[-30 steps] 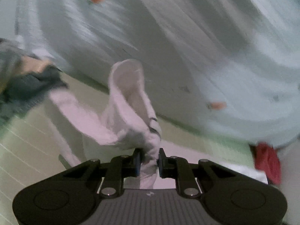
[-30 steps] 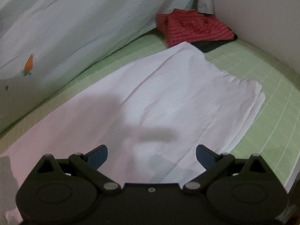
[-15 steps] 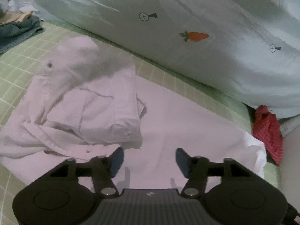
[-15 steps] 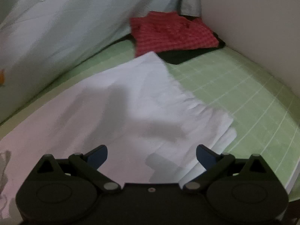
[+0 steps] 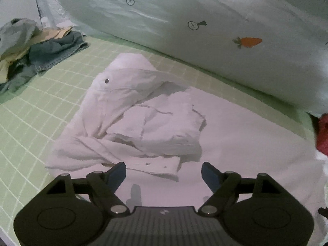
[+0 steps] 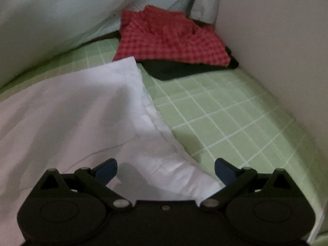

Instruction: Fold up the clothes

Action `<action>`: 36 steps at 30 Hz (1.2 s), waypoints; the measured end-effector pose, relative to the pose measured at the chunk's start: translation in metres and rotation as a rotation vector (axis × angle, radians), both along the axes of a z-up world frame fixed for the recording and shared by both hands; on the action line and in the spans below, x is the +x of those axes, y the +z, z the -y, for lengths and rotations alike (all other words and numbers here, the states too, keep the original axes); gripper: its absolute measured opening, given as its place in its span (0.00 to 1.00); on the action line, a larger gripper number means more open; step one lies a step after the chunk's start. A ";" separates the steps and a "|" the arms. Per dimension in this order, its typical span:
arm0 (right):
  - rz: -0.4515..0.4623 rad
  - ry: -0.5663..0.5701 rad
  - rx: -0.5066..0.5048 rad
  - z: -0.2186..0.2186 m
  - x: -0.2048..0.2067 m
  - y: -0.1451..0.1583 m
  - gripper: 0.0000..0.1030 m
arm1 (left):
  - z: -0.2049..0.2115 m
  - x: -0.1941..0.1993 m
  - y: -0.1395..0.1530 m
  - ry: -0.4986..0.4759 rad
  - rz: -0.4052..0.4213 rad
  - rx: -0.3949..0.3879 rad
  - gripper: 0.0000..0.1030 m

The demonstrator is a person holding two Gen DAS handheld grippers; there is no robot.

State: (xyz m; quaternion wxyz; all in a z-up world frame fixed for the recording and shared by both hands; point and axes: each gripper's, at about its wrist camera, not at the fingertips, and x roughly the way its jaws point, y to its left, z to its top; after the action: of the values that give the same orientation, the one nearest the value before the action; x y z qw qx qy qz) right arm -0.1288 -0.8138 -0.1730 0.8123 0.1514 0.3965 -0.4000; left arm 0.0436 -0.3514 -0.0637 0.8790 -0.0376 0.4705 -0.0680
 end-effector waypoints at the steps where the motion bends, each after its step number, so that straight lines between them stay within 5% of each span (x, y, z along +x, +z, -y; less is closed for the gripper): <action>1: 0.006 -0.005 0.009 0.001 0.000 -0.003 1.00 | 0.001 0.002 0.001 0.000 0.001 0.013 0.83; 7: 0.072 -0.038 0.054 0.009 -0.008 -0.009 1.00 | -0.010 0.017 -0.001 0.049 -0.003 0.057 0.84; 19: 0.072 -0.062 0.051 0.009 -0.004 -0.010 1.00 | -0.074 0.073 -0.005 0.226 0.062 0.020 0.81; 25: 0.054 -0.081 0.072 0.010 -0.001 -0.008 1.00 | -0.089 0.110 -0.023 0.247 0.080 -0.042 0.55; 34: 0.030 -0.132 0.104 0.012 0.004 -0.007 1.00 | -0.095 0.134 -0.047 0.234 0.046 -0.089 0.53; 36: 0.026 -0.147 0.110 0.012 0.005 -0.007 1.00 | -0.097 0.130 -0.047 0.225 0.050 -0.120 0.28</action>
State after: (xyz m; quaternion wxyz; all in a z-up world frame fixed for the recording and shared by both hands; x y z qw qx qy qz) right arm -0.1240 -0.8260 -0.1798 0.7763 0.2295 0.3950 -0.4344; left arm 0.1740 -0.2546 -0.1112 0.8888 -0.1407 0.4362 0.0020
